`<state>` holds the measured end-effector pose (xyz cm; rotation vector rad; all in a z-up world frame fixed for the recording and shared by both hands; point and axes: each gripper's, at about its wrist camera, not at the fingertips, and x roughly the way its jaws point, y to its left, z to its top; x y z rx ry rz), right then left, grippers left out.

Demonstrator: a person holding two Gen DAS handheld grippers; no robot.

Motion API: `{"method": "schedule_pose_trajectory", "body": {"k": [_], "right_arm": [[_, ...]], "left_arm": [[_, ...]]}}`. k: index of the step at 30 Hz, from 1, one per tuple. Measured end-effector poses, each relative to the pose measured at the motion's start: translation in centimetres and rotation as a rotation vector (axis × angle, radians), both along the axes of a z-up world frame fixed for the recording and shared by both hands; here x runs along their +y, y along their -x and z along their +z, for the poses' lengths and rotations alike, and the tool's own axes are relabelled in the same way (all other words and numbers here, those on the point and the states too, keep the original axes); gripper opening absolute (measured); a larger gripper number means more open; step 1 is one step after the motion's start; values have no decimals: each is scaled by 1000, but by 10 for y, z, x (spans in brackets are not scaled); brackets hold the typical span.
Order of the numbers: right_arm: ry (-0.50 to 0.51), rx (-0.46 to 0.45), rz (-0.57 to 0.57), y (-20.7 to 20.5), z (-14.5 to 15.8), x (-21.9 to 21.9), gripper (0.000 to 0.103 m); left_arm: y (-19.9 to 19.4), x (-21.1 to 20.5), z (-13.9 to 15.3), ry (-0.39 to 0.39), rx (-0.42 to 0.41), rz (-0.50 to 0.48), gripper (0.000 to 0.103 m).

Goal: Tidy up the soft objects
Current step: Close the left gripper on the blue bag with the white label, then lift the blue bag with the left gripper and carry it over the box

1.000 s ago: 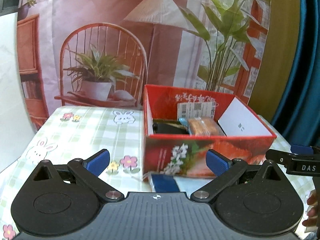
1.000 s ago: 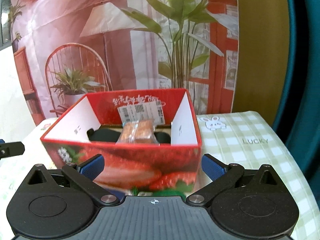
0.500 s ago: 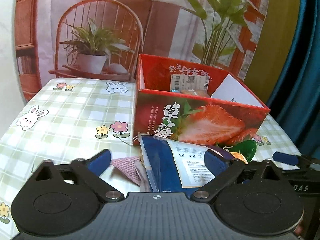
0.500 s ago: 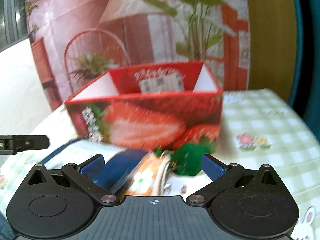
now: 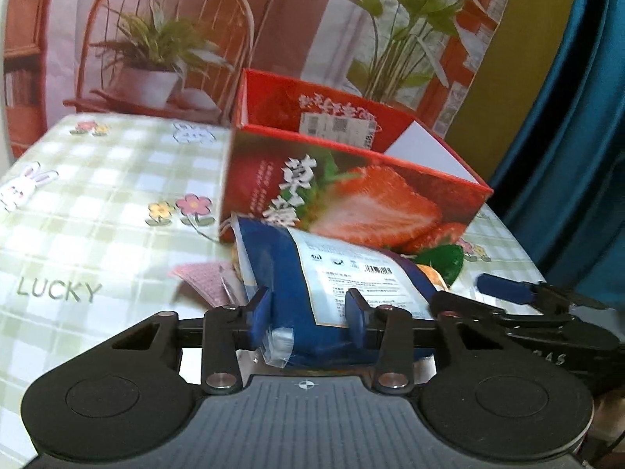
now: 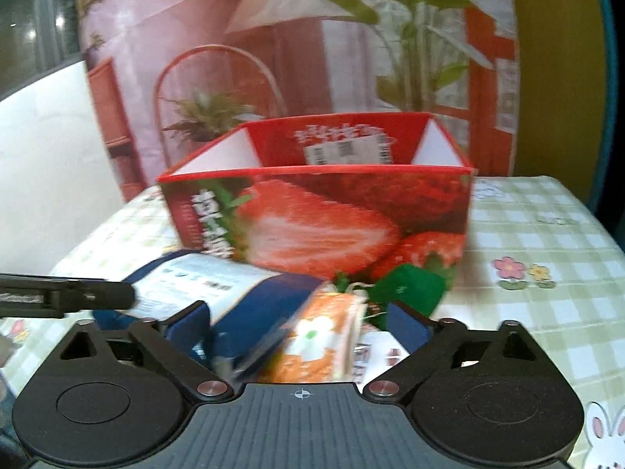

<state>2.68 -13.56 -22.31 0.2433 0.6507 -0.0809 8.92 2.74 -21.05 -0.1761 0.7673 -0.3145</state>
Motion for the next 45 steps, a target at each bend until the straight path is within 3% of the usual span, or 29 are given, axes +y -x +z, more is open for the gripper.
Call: {"method": "schedule_pose_trajectory", "body": {"k": [6, 11, 23, 26, 45], "right_arm": [[-56, 17, 56, -1, -4, 4, 61], [-105, 35, 61, 0, -10, 2, 55], [-165, 35, 56, 2, -20, -2, 51], [-162, 18, 72, 3, -15, 0, 45], [-75, -115, 100, 12, 18, 7, 45]], "left_arm": [[1, -9, -7, -2, 21, -47, 43], [0, -7, -16, 10, 52, -45, 43], [0, -9, -18, 32, 62, -53, 48], [3, -9, -13, 59, 37, -71, 47], [14, -17, 22, 38, -129, -91, 47]]}}
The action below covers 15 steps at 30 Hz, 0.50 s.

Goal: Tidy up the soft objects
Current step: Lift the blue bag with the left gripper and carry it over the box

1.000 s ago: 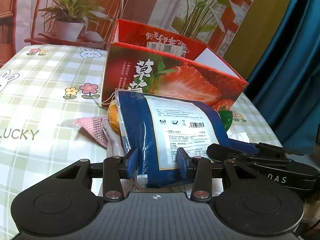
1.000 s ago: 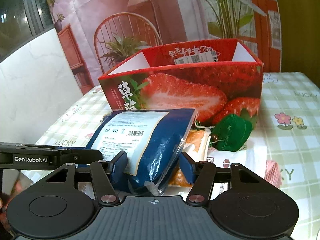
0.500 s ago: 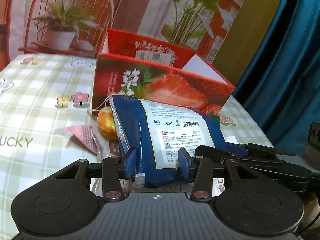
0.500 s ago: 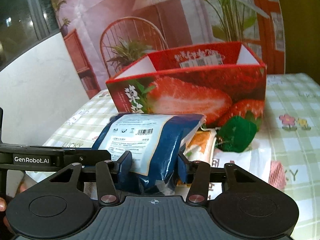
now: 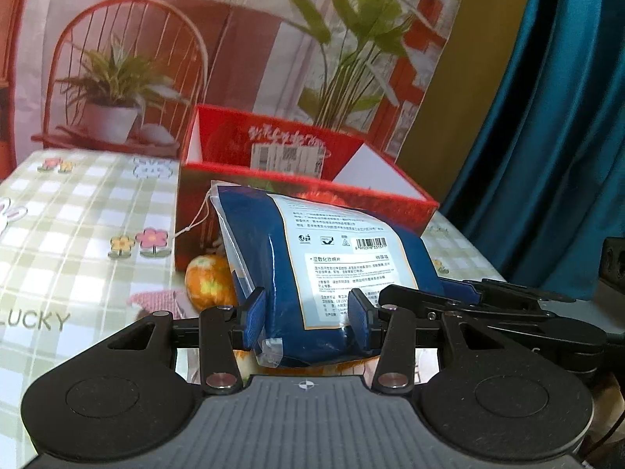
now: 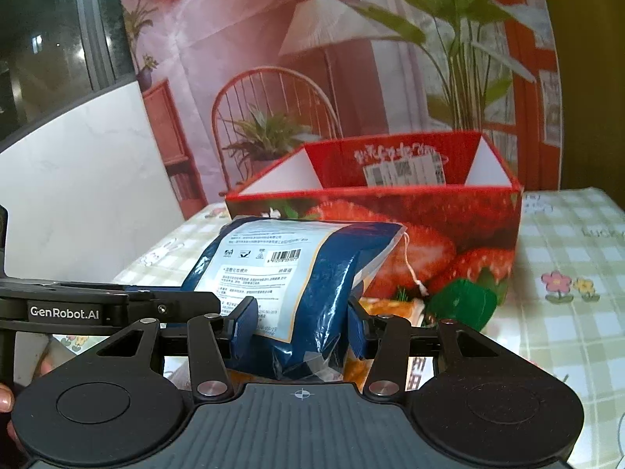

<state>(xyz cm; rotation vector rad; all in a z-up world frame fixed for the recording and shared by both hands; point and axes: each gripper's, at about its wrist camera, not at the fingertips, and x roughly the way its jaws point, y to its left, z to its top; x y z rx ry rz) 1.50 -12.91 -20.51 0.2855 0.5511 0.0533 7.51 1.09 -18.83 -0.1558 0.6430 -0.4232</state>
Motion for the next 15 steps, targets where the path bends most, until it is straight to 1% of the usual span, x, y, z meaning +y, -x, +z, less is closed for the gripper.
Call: {"method": "schedule_pose_trajectory", "body": {"k": [5, 15], "right_arm": [[19, -33, -2, 2, 9, -2, 45], [23, -47, -7, 3, 11, -2, 45]], "left_arm": [[3, -3, 9, 2, -34, -11, 47], [4, -2, 8, 2, -27, -20, 47]]}}
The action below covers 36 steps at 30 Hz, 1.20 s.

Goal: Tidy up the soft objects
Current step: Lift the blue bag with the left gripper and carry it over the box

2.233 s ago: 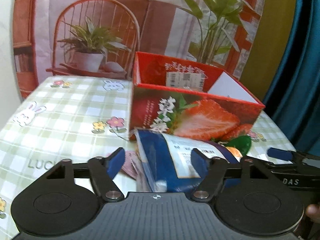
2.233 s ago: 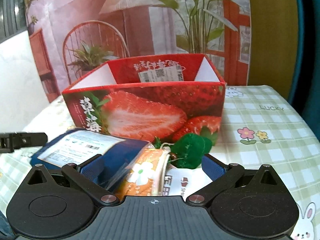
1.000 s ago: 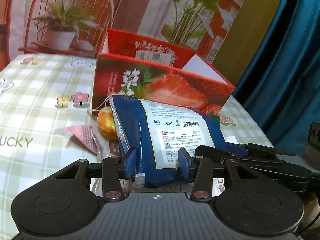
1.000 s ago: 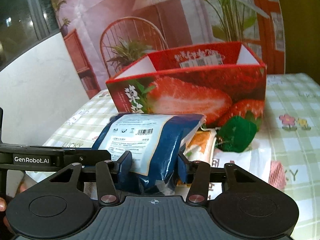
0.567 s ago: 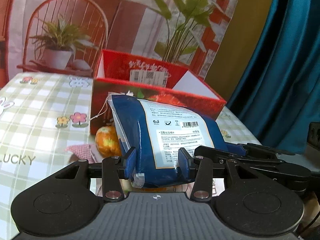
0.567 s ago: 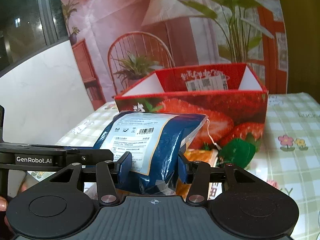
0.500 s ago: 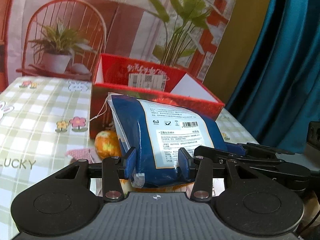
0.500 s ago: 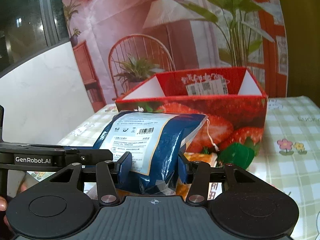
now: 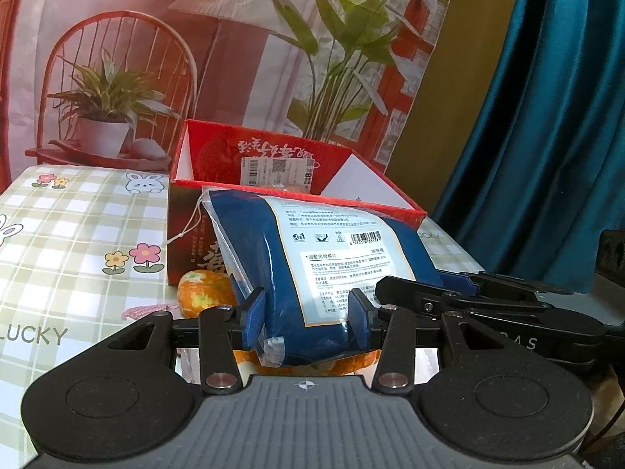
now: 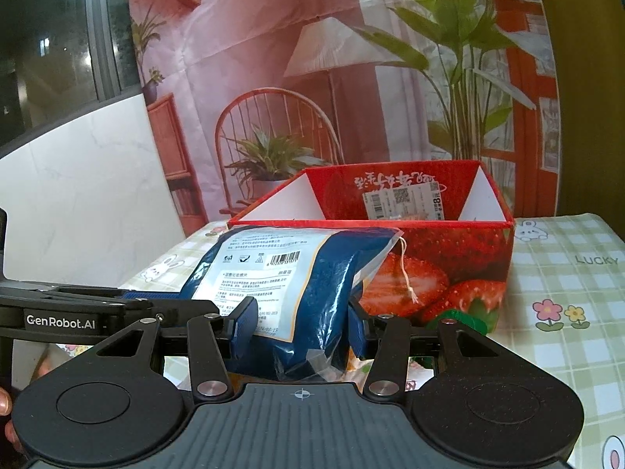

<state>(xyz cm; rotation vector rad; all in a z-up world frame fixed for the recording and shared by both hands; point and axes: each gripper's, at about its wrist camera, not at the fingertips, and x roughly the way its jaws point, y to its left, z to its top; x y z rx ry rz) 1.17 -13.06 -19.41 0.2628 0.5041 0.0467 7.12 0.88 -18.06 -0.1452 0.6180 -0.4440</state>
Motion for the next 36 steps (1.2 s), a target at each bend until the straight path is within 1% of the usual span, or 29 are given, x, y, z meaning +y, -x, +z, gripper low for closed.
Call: {"method": "schedule_pose_trajectory", "body": {"k": [4, 7, 10, 14, 18, 21, 25, 28, 32, 36], "right_arm": [[3, -9, 1, -1, 2, -1, 45], [14, -24, 3, -4, 8, -3, 45], [28, -54, 6, -7, 20, -6, 45], [60, -94, 14, -17, 37, -10, 45], [79, -123, 18, -38, 56, -18, 45], [73, -121, 20, -61, 69, -27, 45], [59, -103, 29, -100, 75, -44, 46], [40, -49, 46, -132, 68, -57, 46], [-16, 12, 30, -167, 51, -73, 45], [-23, 80, 24, -191, 30, -80, 45]], "left_arm": [[-4, 0, 3, -1, -2, -8, 47], [-7, 1, 13, 4, -29, -16, 47], [-10, 2, 26, 15, -64, -25, 47], [-19, 0, 42, 10, -102, -32, 47], [-44, 0, 58, 35, -110, -31, 47], [-70, -2, 68, 18, -111, -36, 47], [-116, -2, 75, 18, -64, -31, 47], [-150, -6, 74, -18, -27, -26, 48], [-187, -12, 58, -61, 47, -29, 48], [-210, -19, 38, -101, 119, -28, 48]]}}
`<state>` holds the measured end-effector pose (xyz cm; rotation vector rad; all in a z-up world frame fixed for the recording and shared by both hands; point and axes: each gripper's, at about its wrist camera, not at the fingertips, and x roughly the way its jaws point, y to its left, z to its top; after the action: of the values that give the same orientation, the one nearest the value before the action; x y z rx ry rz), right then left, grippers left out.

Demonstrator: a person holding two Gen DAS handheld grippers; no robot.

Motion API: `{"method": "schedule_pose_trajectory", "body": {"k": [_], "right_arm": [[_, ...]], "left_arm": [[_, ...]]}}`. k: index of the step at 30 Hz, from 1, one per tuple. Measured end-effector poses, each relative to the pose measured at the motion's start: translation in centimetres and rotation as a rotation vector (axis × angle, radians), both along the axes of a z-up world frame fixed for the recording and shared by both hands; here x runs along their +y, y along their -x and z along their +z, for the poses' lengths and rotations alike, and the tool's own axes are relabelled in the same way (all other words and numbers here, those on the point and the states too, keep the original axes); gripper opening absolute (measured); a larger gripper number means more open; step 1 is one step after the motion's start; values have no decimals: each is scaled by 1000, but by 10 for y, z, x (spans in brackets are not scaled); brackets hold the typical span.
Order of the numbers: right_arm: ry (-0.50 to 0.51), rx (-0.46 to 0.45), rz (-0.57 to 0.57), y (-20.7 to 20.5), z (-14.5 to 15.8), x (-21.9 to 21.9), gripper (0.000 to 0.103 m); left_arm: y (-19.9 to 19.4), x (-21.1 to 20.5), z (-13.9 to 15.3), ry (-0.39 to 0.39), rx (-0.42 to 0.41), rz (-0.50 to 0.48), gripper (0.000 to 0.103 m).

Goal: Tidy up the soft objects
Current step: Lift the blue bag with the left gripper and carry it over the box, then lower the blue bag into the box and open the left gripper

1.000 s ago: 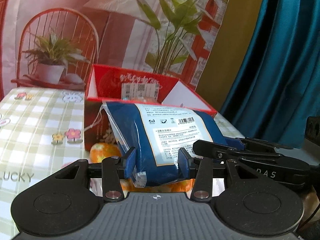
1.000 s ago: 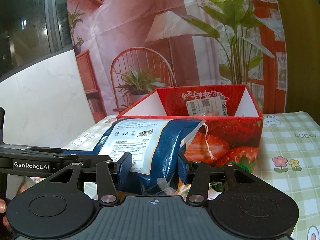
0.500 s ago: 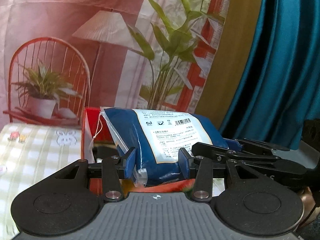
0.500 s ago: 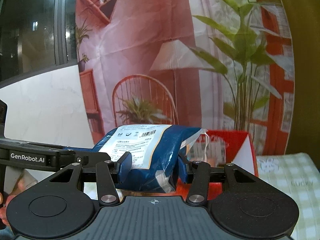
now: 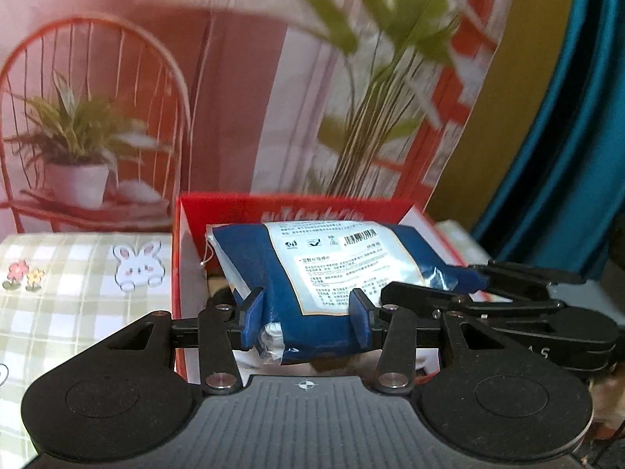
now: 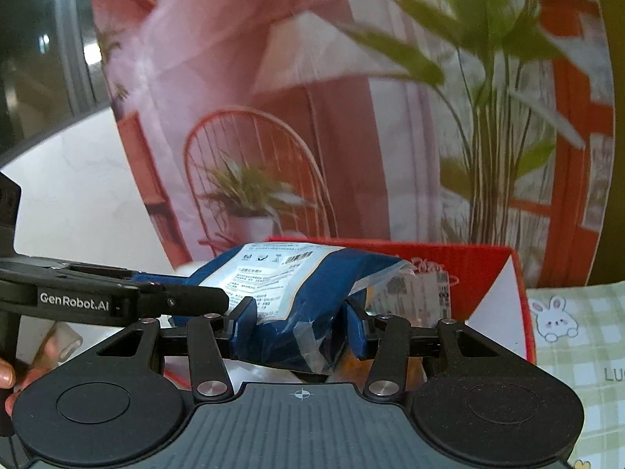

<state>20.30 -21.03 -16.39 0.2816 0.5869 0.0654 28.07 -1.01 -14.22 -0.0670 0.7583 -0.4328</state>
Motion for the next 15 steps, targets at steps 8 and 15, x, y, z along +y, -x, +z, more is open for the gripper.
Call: {"method": "schedule_pose_trajectory", "body": {"k": [8, 15], "right_arm": [[-161, 151, -57, -20, -43, -19, 43], [-141, 232, -71, -25, -57, -19, 42]], "left_arm": [[-23, -4, -27, -28, 90, -7, 48], [-28, -9, -40, -62, 143, -29, 48]]}}
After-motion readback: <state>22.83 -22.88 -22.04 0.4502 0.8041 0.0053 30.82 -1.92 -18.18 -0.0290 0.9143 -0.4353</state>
